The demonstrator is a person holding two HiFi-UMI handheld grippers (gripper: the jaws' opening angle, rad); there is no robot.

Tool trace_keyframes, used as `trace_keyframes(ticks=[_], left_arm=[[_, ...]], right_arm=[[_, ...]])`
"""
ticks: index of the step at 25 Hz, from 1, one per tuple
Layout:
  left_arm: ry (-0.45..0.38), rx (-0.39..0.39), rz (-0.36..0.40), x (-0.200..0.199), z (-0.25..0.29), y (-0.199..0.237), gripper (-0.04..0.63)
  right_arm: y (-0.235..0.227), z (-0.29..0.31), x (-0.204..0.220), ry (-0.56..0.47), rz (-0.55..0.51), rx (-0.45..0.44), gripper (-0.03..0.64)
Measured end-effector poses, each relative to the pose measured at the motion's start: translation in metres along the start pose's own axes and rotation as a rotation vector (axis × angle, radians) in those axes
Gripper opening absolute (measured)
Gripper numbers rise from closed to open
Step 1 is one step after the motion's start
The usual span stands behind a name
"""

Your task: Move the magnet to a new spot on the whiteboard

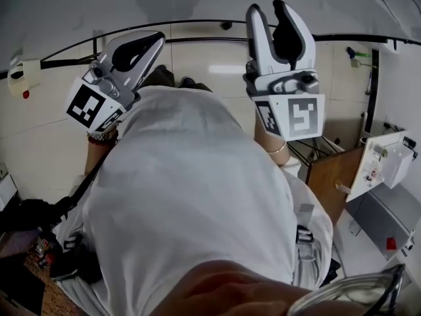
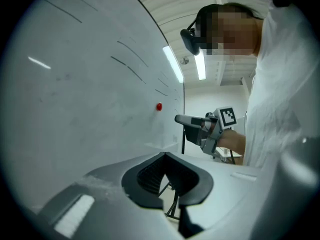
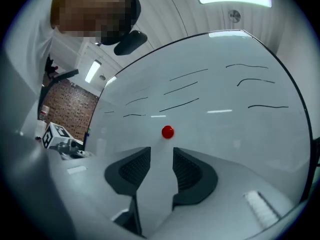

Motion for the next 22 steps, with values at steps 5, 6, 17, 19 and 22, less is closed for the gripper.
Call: trace_keyframes(ticks=[5,6,17,19,22], left_arm=[[-0.016,0.052,-0.003,-0.006,0.015,-0.009,0.006],[-0.013,0.059,0.004,-0.007,0.018,-0.011,0.006],[-0.016,0.112,-0.008,0.005,-0.013,0.062,0.006],[-0.007,0.128,-0.008,0.011,-0.016,0.069,0.006],[-0.037,0.165,-0.039,0.008,-0.015,0.070,0.006]], right_arm=[[-0.018,0.018,-0.030,-0.041,-0.086,0.115,0.141],[-0.022,0.020,-0.035,-0.042,-0.103,0.130,0.144],[0.004,0.084,-0.014,0.023,-0.189,0.240,0.149],[0.007,0.087,-0.010,0.037,-0.194,0.265,0.149],[0.007,0.083,-0.014,0.055,-0.199,0.328,0.138]])
Point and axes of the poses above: the fingertips, and each gripper's own axes: z forward along the fingers, y to its left, x out of its underside, the point moved 1 cm from there along -z, backward along the fingers, and after that the axes turned 2 degrees about -y, right-handed, at the moved point
